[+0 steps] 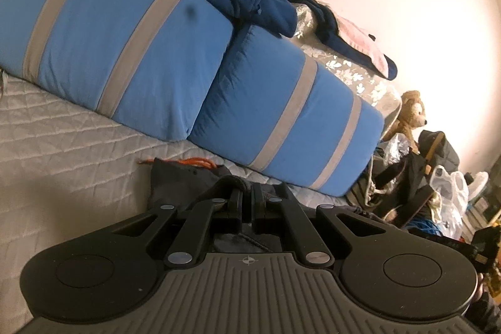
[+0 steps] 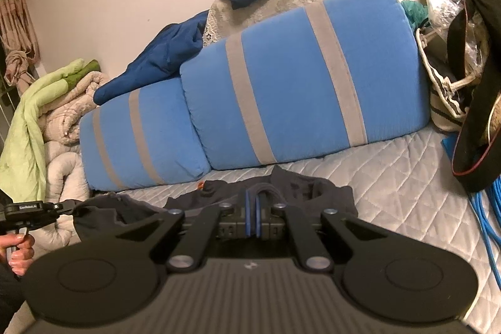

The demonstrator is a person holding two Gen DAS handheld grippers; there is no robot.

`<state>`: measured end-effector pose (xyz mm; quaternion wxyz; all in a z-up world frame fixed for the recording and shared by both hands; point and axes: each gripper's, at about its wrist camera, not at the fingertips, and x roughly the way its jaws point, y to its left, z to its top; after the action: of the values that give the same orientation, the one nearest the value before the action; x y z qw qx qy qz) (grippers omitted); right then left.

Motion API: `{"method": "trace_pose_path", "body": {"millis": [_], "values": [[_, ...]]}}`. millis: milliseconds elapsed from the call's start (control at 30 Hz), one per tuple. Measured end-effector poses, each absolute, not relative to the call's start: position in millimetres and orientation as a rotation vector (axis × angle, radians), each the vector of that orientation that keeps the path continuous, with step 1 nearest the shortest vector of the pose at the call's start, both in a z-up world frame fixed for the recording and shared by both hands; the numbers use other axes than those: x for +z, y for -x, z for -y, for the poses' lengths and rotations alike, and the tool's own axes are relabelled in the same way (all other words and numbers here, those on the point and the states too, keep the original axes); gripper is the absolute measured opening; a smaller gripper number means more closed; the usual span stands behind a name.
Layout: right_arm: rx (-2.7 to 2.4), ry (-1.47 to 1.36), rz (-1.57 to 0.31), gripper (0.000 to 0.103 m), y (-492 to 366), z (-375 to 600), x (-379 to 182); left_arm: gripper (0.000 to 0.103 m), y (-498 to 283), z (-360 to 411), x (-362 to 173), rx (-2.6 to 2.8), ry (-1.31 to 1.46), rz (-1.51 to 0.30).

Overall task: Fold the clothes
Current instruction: 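Lift the hem with both grippers and fold it over toward the pillows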

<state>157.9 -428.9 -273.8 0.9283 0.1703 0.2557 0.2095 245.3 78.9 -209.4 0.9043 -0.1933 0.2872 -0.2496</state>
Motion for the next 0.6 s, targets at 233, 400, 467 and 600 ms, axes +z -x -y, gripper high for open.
{"method": "trace_pose_path", "body": {"millis": [233, 400, 467, 600], "values": [[0.415, -0.334, -0.517, 0.004, -177, 424, -274, 0.005, -258, -73, -208, -0.498, 0.376, -0.583], [0.408, -0.330, -0.532, 0.004, -186, 421, -283, 0.005, -265, -69, -220, -0.466, 0.367, -0.606], [0.406, -0.331, -0.540, 0.004, -191, 419, -288, 0.005, -270, -69, -225, -0.456, 0.365, -0.616], [0.407, -0.341, -0.545, 0.004, -201, 416, -293, 0.005, -279, -69, -229, -0.435, 0.373, -0.620]]}}
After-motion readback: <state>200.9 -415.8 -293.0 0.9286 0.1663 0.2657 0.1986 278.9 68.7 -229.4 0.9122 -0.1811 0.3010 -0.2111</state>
